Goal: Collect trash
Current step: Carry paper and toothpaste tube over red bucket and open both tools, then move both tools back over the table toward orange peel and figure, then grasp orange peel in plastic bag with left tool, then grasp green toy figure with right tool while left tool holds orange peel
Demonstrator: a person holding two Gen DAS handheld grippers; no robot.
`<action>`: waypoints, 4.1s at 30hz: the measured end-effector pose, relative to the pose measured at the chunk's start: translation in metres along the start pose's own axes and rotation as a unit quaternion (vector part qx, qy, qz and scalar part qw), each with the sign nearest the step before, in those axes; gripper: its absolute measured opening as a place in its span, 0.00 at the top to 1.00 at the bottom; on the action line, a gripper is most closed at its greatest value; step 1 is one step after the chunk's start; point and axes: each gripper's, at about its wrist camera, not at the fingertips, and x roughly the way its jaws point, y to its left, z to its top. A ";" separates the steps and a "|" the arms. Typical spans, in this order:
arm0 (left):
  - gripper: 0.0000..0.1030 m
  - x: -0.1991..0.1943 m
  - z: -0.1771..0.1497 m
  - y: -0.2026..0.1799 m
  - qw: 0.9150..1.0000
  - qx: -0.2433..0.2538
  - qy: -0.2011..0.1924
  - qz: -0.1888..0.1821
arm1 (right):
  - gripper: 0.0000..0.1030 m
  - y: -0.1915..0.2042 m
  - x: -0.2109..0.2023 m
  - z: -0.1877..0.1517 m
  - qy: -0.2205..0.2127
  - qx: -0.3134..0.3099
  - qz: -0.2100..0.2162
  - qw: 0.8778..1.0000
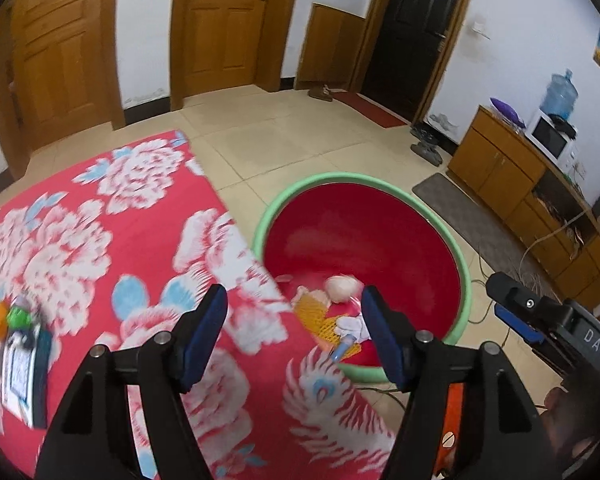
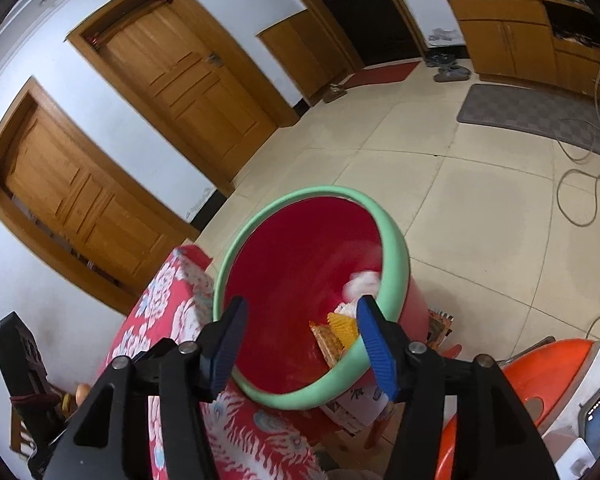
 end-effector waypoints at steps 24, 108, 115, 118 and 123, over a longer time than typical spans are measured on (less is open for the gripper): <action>0.33 -0.085 -0.043 0.094 0.992 -0.101 -0.030 0.075 | 0.31 0.077 -0.032 -0.045 0.057 -0.085 0.062 0.993; 0.67 -0.097 -0.050 0.240 0.986 -0.077 -0.059 0.134 | 0.38 0.218 0.045 -0.144 0.149 -0.229 0.060 0.960; 0.67 -0.109 -0.064 0.263 0.979 -0.131 -0.082 0.134 | 0.47 0.245 0.060 -0.150 0.155 -0.267 0.064 0.949; 0.67 -0.113 -0.068 0.270 0.978 -0.144 -0.087 0.125 | 0.48 0.257 0.072 -0.155 0.160 -0.276 0.068 0.945; 0.67 -0.114 -0.072 0.278 0.976 -0.161 -0.086 0.120 | 0.50 0.276 0.095 -0.163 0.168 -0.290 0.069 0.940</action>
